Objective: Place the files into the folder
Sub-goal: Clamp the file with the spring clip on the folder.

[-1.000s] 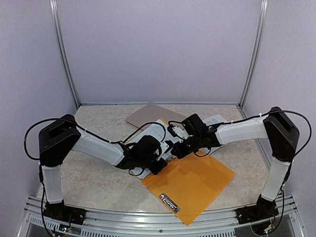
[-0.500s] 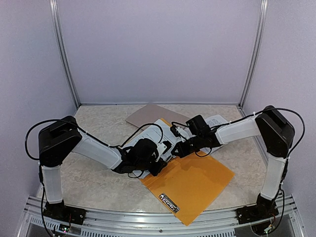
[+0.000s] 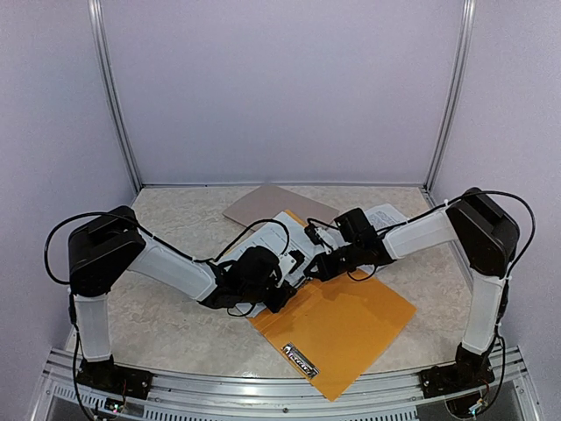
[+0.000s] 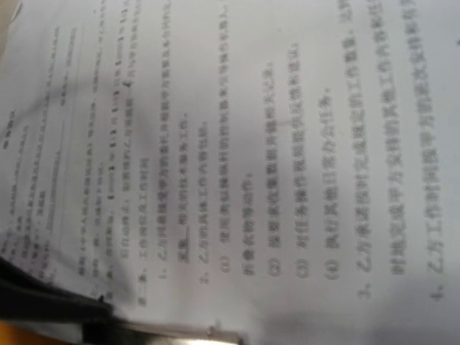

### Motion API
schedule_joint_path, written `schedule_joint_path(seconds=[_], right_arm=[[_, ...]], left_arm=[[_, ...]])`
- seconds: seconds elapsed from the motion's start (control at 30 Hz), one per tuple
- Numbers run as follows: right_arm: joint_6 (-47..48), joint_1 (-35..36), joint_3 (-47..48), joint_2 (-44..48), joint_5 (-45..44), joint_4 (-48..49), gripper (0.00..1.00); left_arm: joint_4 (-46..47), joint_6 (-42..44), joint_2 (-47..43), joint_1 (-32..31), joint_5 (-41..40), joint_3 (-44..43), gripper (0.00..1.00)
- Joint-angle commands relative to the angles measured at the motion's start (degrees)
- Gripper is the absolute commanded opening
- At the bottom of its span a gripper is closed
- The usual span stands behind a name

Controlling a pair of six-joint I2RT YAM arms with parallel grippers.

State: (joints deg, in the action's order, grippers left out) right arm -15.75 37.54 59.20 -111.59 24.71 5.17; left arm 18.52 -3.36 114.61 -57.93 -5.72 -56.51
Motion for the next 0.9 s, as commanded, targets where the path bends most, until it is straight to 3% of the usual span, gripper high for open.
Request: schedule_joint_path(seconds=[0.0,0.87], right_arm=[[1.1,-0.6,-5.1,-3.8,-6.1,-5.9,0.00],[-0.4,-0.6,-14.1,-4.8,-6.9,-0.9,0.00]], left_arm=[[-6.0,0.6,0.8,-1.3,1.9,1.6,0.23],[-5.8,0.3,1.3,-1.3,1.6,1.4,0.24]])
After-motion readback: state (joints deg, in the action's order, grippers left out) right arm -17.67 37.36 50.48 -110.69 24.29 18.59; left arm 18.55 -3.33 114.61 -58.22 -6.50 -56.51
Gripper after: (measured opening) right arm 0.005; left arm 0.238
